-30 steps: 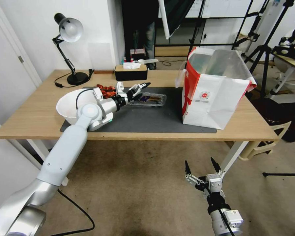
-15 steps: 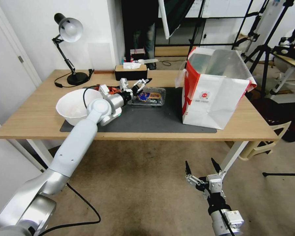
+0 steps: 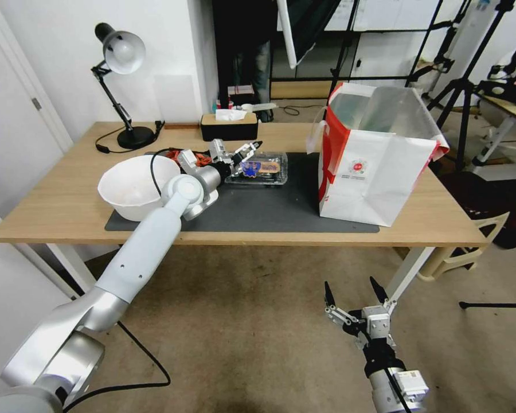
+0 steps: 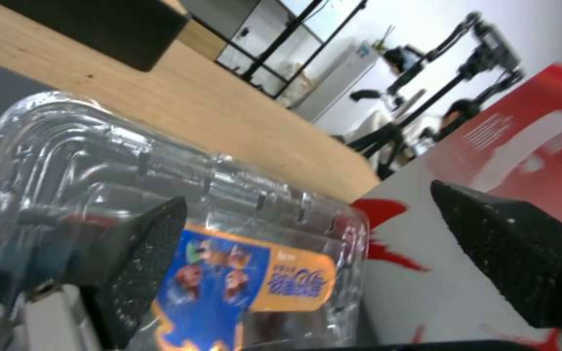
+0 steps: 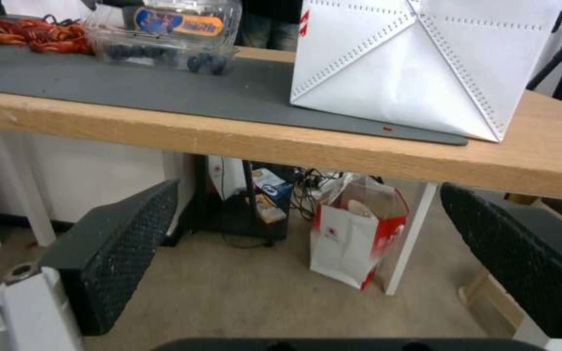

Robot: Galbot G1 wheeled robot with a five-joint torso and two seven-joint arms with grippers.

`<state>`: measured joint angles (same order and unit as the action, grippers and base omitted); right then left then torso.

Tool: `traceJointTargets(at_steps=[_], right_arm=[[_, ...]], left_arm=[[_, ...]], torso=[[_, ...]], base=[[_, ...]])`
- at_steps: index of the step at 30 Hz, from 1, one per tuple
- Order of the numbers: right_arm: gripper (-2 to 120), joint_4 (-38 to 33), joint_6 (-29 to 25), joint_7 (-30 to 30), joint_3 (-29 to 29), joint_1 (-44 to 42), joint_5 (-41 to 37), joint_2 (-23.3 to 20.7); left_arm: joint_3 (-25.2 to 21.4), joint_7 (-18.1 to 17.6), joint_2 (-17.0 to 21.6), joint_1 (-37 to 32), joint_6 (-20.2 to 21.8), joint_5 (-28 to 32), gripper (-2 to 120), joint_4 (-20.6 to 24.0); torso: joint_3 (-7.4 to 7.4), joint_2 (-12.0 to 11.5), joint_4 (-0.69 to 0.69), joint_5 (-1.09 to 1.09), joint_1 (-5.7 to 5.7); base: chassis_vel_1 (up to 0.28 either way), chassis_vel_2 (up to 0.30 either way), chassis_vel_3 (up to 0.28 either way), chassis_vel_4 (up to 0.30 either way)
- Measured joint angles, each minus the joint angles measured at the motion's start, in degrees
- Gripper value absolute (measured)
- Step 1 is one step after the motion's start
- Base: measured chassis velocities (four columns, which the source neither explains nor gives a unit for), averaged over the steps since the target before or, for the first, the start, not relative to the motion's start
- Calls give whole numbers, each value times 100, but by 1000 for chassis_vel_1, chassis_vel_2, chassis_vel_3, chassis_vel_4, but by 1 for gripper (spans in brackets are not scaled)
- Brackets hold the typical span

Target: Close the takeout container lid, then place the container into the takeout bag.

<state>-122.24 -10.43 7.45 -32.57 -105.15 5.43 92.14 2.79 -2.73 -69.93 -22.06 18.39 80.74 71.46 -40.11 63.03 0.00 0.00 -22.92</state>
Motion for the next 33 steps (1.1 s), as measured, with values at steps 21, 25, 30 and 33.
traceJointTargets(at_steps=[21, 25, 30, 33], right_arm=[[100, -76, 1, 37, -10, 9, -130, 0], [100, -87, 8, 79, -14, 9, -203, 0], [100, -87, 11, 106, -13, 22, -225, 0], [100, -81, 20, 109, -9, 39, -225, 0]], left_arm=[[197, -108, 23, -32, -155, -721, 22, -180], [208, -140, 8, -22, -144, -769, 7, -237], [210, -185, 3, -2, -135, -814, 0, -332], [210, -189, 8, 0, -131, -819, 0, -365]], torso=[[0, 0, 0, 0, 0], [0, 0, 0, 0, 0], [0, 0, 0, 0, 0], [0, 0, 0, 0, 0]], base=[[0, 0, 0, 0], [0, 0, 0, 0], [0, 0, 0, 0], [0, 0, 0, 0]])
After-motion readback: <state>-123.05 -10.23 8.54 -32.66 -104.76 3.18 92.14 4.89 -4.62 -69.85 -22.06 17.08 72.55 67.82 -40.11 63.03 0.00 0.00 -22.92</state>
